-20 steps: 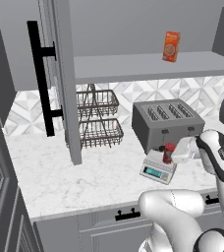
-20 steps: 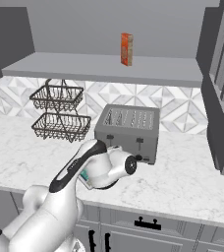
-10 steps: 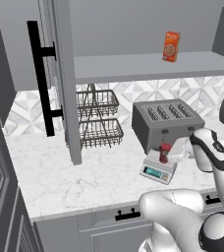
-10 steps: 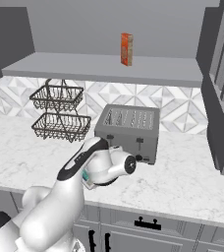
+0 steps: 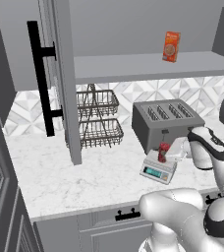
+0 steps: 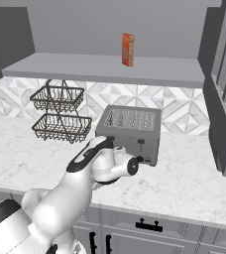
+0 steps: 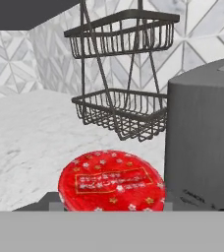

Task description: Pick the yogurt and place it on the digital scale for weighing, and close the cabinet.

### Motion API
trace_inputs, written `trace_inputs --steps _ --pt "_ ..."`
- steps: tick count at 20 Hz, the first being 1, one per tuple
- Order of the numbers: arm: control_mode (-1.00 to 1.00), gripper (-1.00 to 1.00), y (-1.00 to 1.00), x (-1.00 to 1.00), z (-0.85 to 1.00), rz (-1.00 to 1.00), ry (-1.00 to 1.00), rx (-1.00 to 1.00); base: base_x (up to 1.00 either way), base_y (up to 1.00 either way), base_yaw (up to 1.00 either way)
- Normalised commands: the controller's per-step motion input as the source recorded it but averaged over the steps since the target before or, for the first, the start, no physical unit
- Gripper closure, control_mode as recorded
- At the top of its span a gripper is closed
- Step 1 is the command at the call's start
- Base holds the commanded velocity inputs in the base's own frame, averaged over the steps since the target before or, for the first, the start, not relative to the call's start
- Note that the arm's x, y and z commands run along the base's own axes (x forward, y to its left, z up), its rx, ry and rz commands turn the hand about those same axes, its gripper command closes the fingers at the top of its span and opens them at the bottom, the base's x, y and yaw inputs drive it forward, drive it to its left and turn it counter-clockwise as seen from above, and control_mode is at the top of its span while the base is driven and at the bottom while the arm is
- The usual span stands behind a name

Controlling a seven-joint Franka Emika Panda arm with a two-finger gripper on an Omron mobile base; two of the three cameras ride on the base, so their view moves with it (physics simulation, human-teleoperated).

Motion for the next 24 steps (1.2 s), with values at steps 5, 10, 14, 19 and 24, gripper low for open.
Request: trace_inputs --steps 5,10,14,19,24 --pt "-1.0 1.0 0.0 0.22 -0.15 0.0 -0.05 0.0 0.0 0.0 0.0" --pt "-1.0 1.0 -0.01 0.01 -0.37 0.0 -0.09 0.0 0.0 0.0 0.0" --pt "-1.0 1.0 0.02 0.0 -0.26 -0.05 -0.03 0.0 0.0 0.0 0.0" --pt "-1.0 -1.0 0.04 -0.05 -0.02 -0.06 0.0 0.0 0.0 0.0 0.0" --pt "-1.0 -1.0 0.0 -0.19 0.0 -0.02 -0.01 0.0 0.0 0.0 0.0"
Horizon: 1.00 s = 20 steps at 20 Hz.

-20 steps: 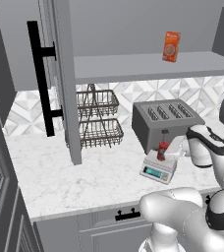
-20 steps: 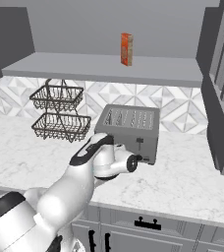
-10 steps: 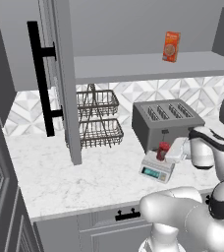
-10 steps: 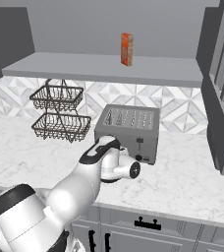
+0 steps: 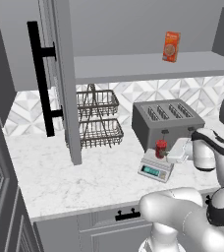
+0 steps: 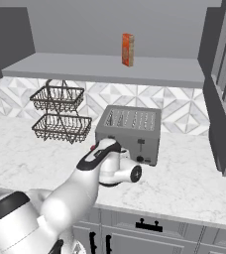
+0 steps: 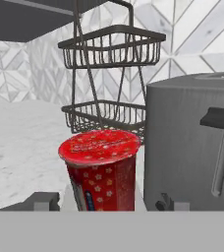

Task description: Pick the yogurt and place it on the digital scale for weighing, and close the cabinet.

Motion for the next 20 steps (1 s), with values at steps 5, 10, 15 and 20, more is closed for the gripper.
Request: trace_inputs --steps 5,10,15,20 --pt "-1.0 -1.0 0.0 -0.09 0.02 -0.02 -0.03 0.0 0.0 0.0 0.0" --pt "-1.0 -1.0 -0.17 -0.35 0.16 -0.06 -0.15 0.0 0.0 0.0 0.0" --pt "-1.0 -1.0 -0.56 -0.62 0.47 -0.06 -0.55 0.03 0.0 0.0 0.0" --pt "-1.0 -1.0 -0.53 -0.59 0.79 0.0 -0.62 0.03 0.0 0.0 0.0"
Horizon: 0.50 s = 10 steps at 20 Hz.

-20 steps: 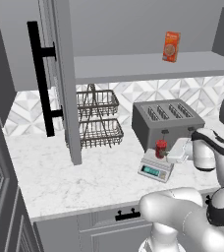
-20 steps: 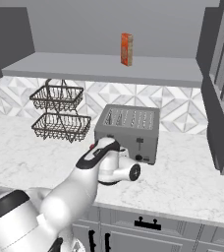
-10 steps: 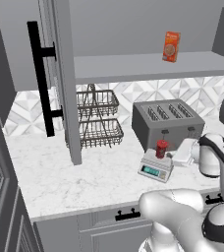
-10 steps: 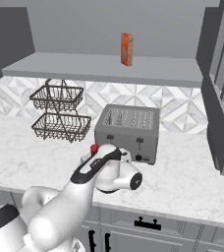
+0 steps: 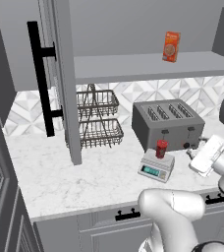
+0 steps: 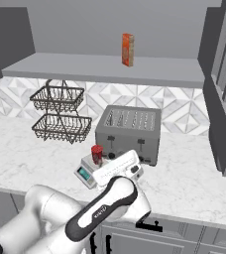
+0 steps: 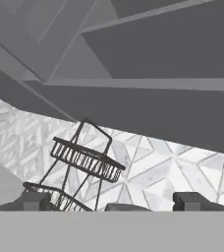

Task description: Pick the yogurt and place it on the digital scale for weighing, and close the cabinet.

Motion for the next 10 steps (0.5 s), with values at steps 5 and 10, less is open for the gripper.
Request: trace_inputs --steps 5,10 --pt "-1.0 -1.0 -0.79 -0.38 0.81 -0.02 -0.43 0.13 0.0 0.0 0.0" --pt "-1.0 -1.0 -1.0 -0.26 0.76 -0.09 -0.27 0.21 0.0 0.0 0.0"
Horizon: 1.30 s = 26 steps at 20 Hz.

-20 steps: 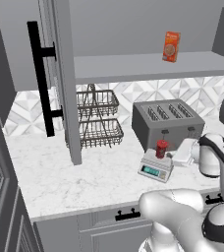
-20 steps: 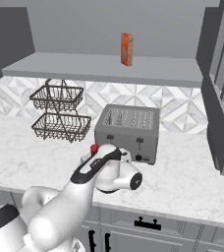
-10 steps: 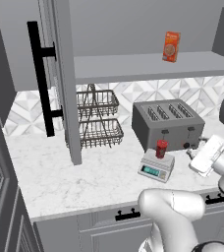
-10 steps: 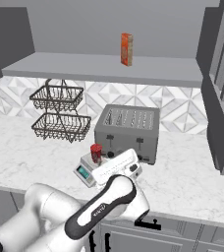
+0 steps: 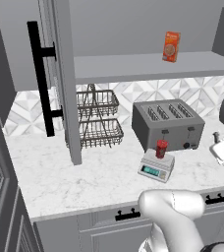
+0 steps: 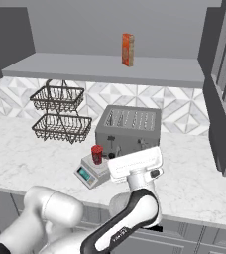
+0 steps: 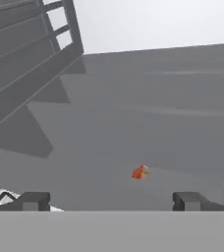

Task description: Pick the yogurt and place it on the digital scale for weighing, and close the cabinet.

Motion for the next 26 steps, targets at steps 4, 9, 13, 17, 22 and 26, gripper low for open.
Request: trace_inputs --steps 4,9,13,17,22,26 --pt "-1.0 -1.0 -1.0 -0.36 0.64 -0.12 -0.29 0.29 0.0 0.0 0.0" --pt "-1.0 -1.0 -0.78 -0.38 0.49 -0.13 -0.28 0.13 0.0 0.0 0.0" --pt "-1.0 -1.0 -0.59 -0.15 0.25 -0.2 -0.18 0.06 0.0 0.0 0.0" --pt "-1.0 -1.0 -0.34 -0.25 0.2 -0.1 -0.16 0.04 0.0 0.0 0.0" --pt "-1.0 -1.0 -0.21 -0.18 0.0 0.02 -0.44 0.02 0.0 0.0 0.0" --pt "-1.0 -1.0 -0.33 -0.01 0.0 0.06 -0.18 0.08 0.0 0.0 0.0"
